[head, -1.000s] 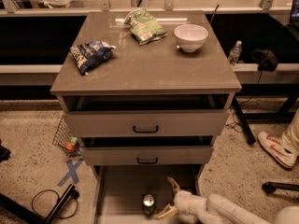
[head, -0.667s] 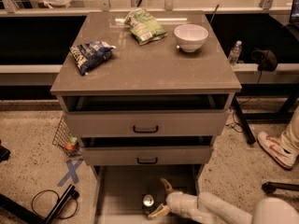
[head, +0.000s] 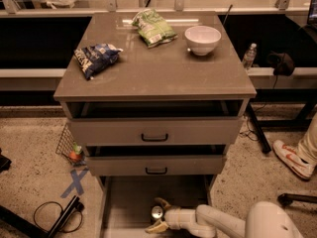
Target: Pick green can from bottom drawer and place on counter
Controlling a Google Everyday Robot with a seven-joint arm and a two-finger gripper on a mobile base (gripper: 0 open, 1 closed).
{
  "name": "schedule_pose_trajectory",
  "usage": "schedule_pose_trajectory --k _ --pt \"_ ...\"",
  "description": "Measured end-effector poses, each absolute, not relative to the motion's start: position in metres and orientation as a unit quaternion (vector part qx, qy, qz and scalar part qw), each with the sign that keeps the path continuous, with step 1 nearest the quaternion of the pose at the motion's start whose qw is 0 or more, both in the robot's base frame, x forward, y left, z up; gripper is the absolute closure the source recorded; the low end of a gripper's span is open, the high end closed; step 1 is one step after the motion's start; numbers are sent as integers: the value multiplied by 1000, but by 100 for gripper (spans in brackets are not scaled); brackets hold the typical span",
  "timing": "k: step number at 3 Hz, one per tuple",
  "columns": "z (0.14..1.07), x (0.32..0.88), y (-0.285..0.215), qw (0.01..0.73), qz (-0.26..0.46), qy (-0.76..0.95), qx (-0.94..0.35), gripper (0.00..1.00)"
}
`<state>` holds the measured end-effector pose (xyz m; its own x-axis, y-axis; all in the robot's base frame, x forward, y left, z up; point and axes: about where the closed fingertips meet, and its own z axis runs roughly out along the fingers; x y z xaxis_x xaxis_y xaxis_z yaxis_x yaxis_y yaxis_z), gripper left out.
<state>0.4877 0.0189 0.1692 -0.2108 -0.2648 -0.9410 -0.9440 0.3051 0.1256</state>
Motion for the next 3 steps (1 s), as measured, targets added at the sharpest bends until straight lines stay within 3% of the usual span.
schedule_pose_trajectory --k 3 --pt "164 484 36 429 390 681 -447 87"
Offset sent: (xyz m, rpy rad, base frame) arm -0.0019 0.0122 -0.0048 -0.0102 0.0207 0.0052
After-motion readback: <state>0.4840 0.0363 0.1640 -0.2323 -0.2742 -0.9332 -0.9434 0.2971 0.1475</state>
